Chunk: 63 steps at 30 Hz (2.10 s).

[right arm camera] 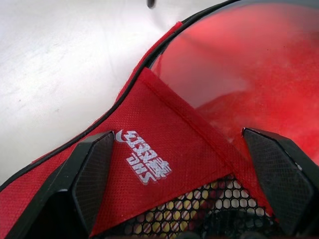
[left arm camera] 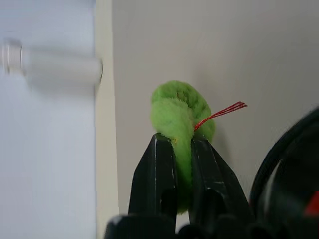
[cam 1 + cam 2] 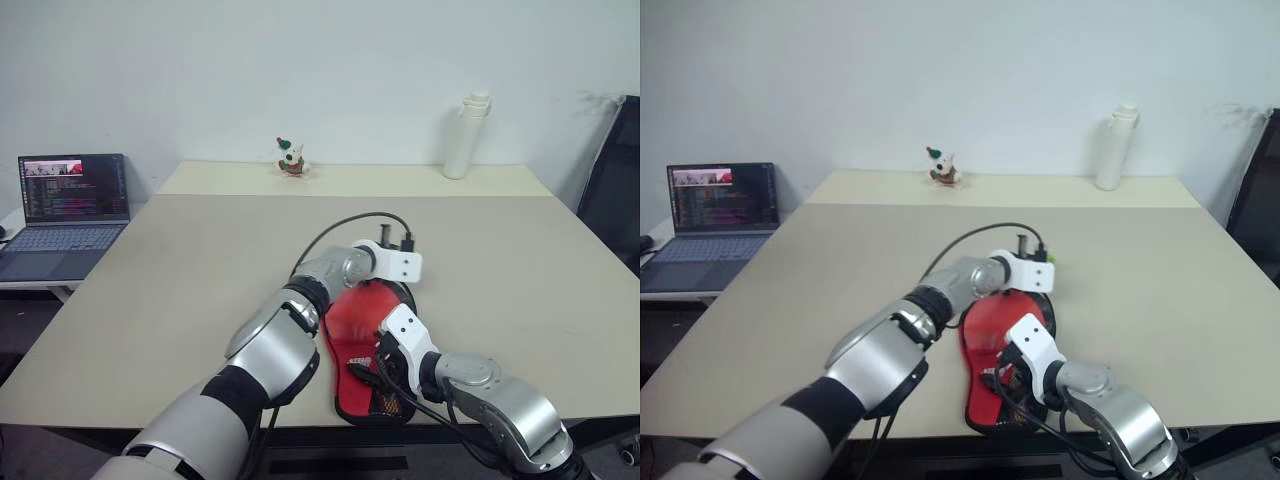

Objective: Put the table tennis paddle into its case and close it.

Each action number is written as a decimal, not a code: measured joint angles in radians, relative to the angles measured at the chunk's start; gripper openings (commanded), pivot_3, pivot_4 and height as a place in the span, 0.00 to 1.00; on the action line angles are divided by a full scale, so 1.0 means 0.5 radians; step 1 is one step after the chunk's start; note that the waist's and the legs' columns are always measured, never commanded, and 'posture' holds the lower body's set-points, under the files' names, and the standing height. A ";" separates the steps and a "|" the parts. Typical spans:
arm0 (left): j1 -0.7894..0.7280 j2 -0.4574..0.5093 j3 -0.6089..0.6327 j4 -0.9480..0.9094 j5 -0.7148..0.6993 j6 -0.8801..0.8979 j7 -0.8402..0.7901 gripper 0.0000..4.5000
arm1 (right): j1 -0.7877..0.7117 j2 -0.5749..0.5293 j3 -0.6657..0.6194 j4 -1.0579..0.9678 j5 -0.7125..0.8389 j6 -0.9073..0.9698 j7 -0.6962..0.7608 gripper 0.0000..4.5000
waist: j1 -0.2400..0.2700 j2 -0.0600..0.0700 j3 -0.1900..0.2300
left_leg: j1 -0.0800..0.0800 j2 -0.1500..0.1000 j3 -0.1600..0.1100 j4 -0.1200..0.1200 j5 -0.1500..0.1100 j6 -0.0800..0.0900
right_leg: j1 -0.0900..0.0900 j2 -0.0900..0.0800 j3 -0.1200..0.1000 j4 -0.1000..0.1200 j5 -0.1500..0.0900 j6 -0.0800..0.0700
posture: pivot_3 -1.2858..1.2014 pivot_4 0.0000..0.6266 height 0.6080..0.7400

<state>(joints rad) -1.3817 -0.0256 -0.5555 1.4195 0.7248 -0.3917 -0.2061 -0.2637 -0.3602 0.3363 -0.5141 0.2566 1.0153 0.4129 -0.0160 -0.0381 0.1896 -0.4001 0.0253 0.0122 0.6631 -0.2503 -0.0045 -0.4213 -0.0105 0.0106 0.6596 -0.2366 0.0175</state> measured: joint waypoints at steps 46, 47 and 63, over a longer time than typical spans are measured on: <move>0.788 0.631 1.046 -0.762 -1.394 0.300 -1.923 0.77 | -0.552 -0.300 -0.927 0.308 0.540 0.270 0.189 1.00 | -0.019 0.002 -0.001 | 0.001 0.002 -0.002 0.001 0.000 0.000 | -0.002 0.002 0.005 0.007 0.002 -0.002 | 0.52 0.24 1.00; 0.858 0.636 1.042 -0.856 -1.411 0.346 -1.944 0.77 | -0.592 -0.283 -0.908 0.420 0.483 0.207 0.141 1.00 | -0.022 0.002 -0.001 | 0.002 0.003 -0.002 0.001 0.000 0.000 | -0.002 0.002 0.006 0.006 0.003 -0.003 | 0.52 0.24 1.00; 1.206 0.619 0.847 -1.415 -1.422 0.649 -1.870 0.77 | -1.115 0.100 -0.747 2.246 -0.112 -0.844 -0.220 1.00 | -0.027 0.003 -0.001 | 0.001 0.004 -0.001 0.000 0.000 0.000 | -0.004 0.002 0.010 0.007 0.008 -0.011 | 0.52 0.24 1.00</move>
<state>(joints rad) -0.7786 0.2837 -0.1319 0.7121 0.0138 -0.0671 -1.1412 -0.8213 -0.3105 -0.0373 0.6091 0.2009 0.5934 0.3029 -0.0296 -0.0365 0.1893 -0.3996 0.0271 0.0117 0.6631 -0.2503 -0.0044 -0.4234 -0.0096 0.0153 0.6631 -0.2327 0.0119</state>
